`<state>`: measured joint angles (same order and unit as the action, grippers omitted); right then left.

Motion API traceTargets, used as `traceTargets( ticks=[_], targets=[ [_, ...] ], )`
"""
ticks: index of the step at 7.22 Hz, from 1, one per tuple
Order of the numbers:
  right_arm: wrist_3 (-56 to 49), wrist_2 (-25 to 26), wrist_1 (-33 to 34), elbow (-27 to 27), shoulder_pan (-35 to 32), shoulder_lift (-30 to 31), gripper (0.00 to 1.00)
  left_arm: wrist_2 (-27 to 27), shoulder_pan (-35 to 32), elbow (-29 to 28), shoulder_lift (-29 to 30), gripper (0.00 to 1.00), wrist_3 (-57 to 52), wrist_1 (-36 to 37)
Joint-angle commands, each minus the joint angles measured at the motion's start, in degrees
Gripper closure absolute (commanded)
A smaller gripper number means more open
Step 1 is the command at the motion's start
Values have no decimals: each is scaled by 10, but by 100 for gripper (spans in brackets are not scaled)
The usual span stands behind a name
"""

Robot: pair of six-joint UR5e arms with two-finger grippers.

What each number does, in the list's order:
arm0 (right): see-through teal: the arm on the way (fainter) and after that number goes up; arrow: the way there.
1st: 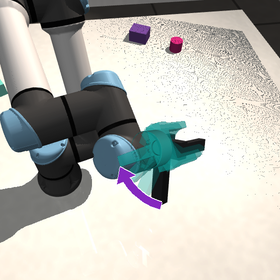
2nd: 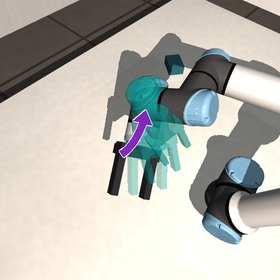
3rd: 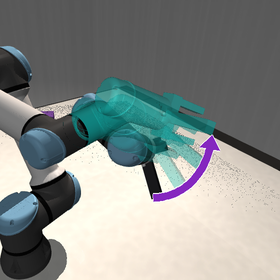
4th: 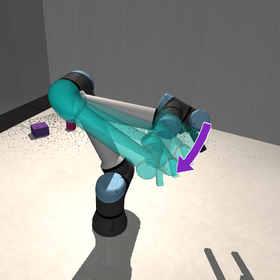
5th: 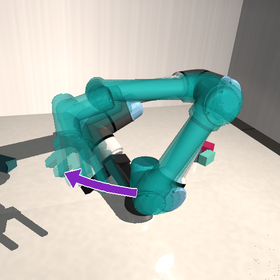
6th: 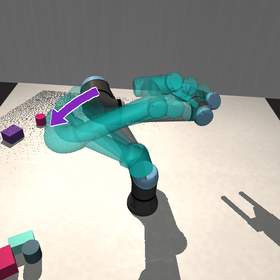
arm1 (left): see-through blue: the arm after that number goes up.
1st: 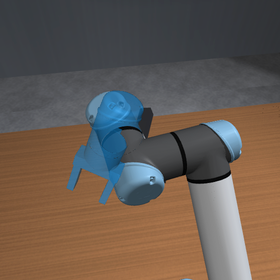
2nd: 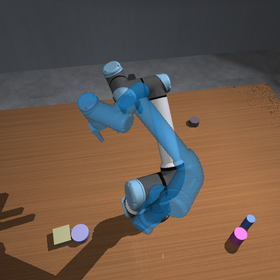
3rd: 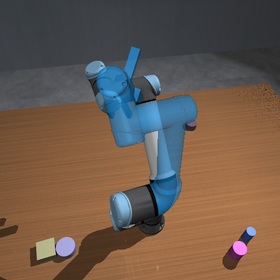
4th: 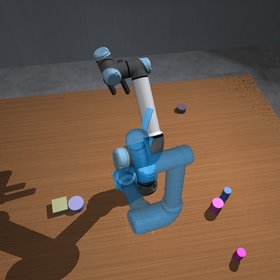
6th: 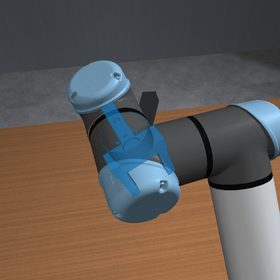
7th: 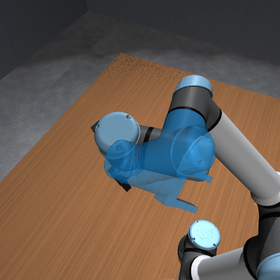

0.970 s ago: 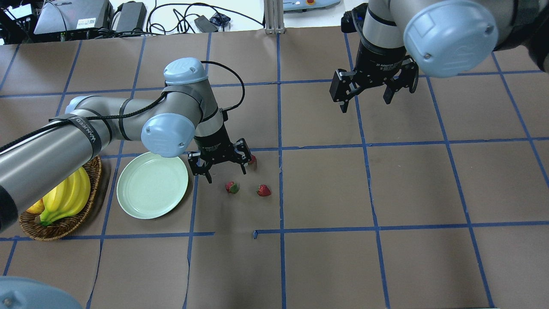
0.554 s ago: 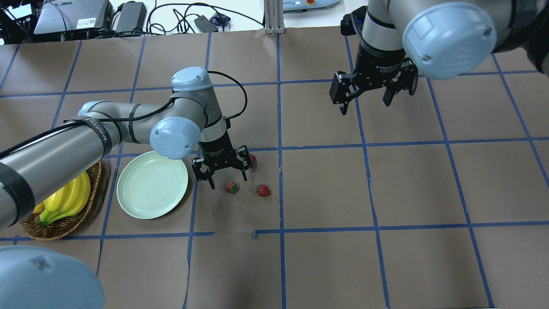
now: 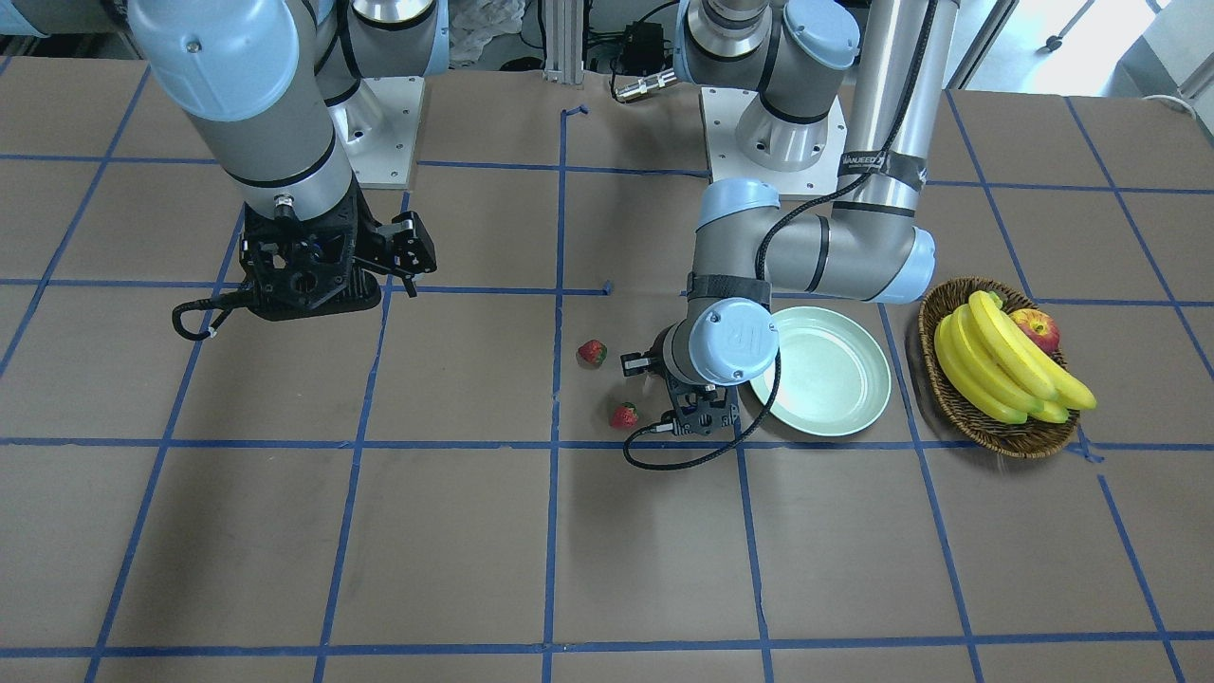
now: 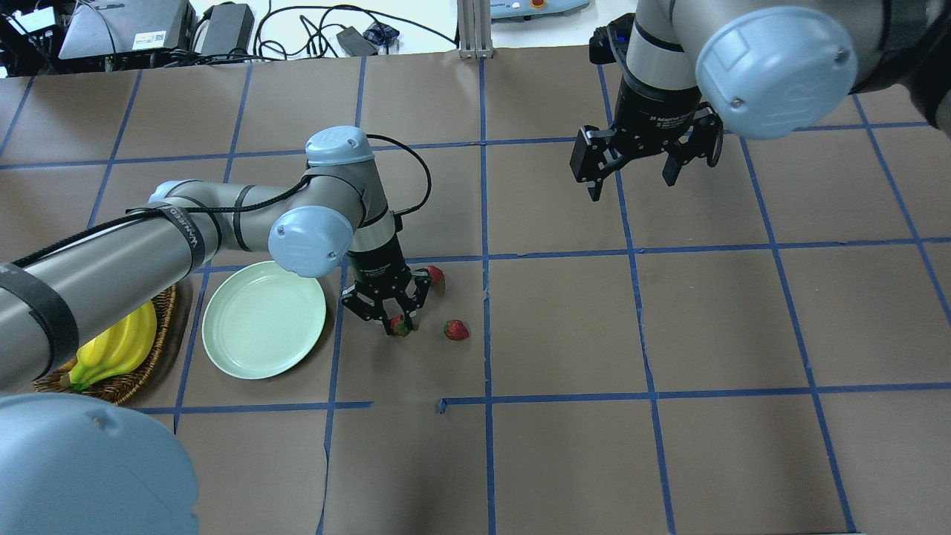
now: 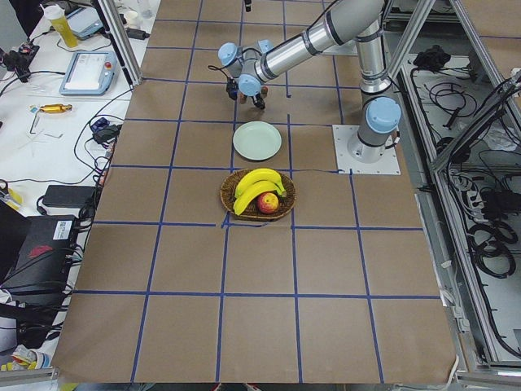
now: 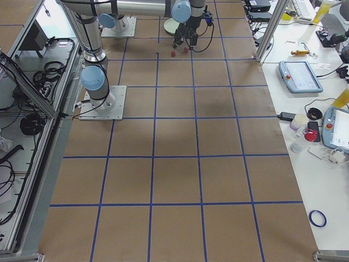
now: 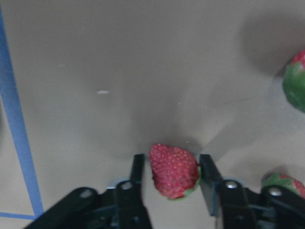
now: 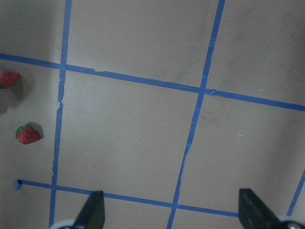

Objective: Collect all strawberries into plate
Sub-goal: 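Close the left gripper on the strawberry beside the plate, then lower the strawberry onto the plate and open the left gripper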

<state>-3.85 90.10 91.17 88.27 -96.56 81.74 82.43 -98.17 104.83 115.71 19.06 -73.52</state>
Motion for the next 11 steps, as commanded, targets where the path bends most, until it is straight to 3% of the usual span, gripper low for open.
traceTargets(
  ticks=[1,2,3,4,6,8,9,10,11],
  targets=[
    [1,1,0,1,0,0,0,47,0,-19,-21,100,-26,-12],
    [1,1,0,1,0,0,0,55,6,-53,-34,100,-44,-55],
    [1,1,0,1,0,0,0,116,19,-84,-45,100,-106,-123],
    [1,1,0,1,-1,0,0,147,53,-86,-53,100,-164,-140],
    [6,0,1,1,-6,-2,0,153,124,-71,-51,100,-252,-135],
    [6,-3,1,1,-7,-3,0,206,159,-48,-28,100,-295,-118],
    [6,0,1,1,-6,-4,0,206,160,-41,-11,93,-295,-90],
    [6,0,0,1,-6,-4,0,202,160,-35,0,18,-296,-63],
    [6,1,1,1,-6,-4,0,201,160,-39,-5,1,-296,-61]
  ],
)
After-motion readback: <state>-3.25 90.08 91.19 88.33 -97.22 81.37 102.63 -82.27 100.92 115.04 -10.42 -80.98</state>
